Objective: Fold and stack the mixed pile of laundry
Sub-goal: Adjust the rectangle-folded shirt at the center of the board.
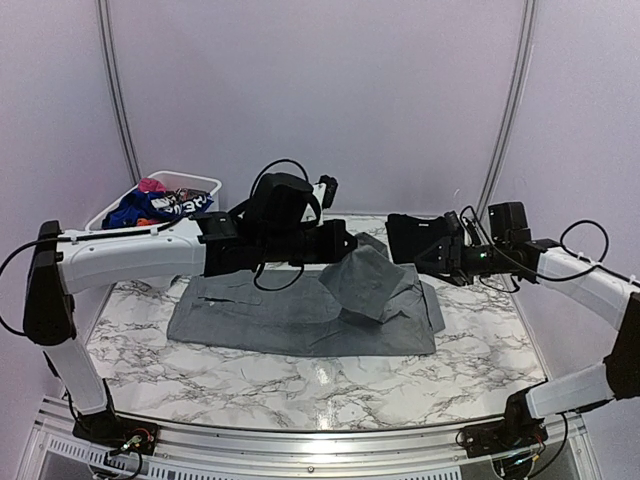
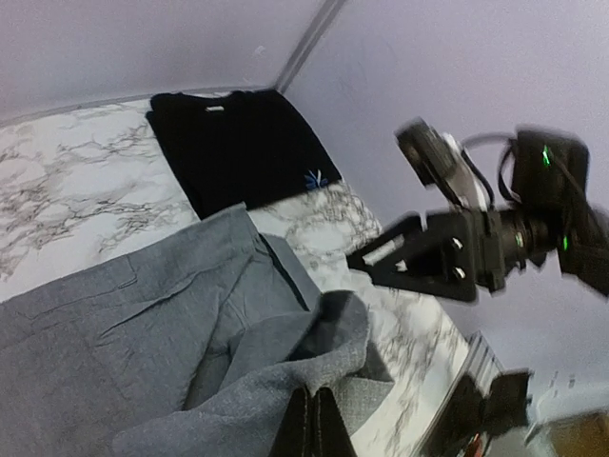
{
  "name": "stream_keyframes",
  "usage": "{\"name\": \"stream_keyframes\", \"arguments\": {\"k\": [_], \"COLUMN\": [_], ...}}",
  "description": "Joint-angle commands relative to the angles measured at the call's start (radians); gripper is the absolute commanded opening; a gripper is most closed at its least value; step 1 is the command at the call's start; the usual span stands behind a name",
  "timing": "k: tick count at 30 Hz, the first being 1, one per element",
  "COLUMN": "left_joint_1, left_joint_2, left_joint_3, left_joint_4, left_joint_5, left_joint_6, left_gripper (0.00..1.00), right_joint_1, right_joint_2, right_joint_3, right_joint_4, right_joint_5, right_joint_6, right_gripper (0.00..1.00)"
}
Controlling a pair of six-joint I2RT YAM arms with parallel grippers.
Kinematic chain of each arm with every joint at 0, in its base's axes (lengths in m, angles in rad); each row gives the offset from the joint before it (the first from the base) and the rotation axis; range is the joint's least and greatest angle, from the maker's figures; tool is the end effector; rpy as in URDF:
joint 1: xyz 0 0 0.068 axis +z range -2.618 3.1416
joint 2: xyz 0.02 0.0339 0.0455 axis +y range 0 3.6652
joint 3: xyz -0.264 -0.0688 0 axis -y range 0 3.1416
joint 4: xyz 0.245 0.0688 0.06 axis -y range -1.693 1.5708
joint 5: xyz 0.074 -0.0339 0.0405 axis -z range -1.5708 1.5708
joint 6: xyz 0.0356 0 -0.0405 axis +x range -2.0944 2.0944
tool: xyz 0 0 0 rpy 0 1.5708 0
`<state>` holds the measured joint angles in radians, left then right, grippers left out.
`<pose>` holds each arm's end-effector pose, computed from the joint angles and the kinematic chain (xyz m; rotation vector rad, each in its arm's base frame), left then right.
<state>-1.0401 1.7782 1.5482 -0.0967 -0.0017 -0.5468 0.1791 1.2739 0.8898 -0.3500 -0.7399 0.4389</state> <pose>0.2179 -0.3712 0.3392 0.4986 1.9855 -1.0450 0.2583 0.0712 0.2626 -0.0956 2.3393 1.1643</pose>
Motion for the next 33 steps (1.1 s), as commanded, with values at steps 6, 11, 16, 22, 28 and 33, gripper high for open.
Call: {"name": "stream_keyframes", "arguments": {"k": [6,11,16,22,28,33], "left_joint_1": [0.023,0.042,0.05,0.052,0.054,0.054], "left_joint_2": [-0.008,-0.006,0.005,0.016,0.027,0.037], "left_joint_3": [-0.169,-0.189,-0.184,-0.183,-0.178,-0.178], "left_joint_4": [0.331,0.387,0.42,0.457,0.481,0.497], "left_joint_5": [-0.114,-0.08,-0.024,0.042,0.071,0.084], "left_joint_6": [-0.408,-0.452,-0.461,-0.461,-0.461,-0.471], "left_gripper": [0.0,0.0,0.0,0.0,0.0,0.0], "right_joint_1": [0.069,0.176,0.236,0.243,0.296,0.337], "right_joint_2": [-0.205,-0.248,-0.203,-0.082,0.072,0.14], "right_joint_3": [-0.247,-0.382,-0.441,-0.464,-0.482,-0.439], "right_joint_4": [0.252,0.454,0.673,0.884,1.13,1.246], "right_joint_5": [-0.041,0.043,0.09,0.02,0.007,-0.013], "right_joint_6": [0.152,0.258,0.21,0.136,0.228,0.269], "right_gripper": [0.93,0.98,0.98,0.97,0.93,0.85]}}
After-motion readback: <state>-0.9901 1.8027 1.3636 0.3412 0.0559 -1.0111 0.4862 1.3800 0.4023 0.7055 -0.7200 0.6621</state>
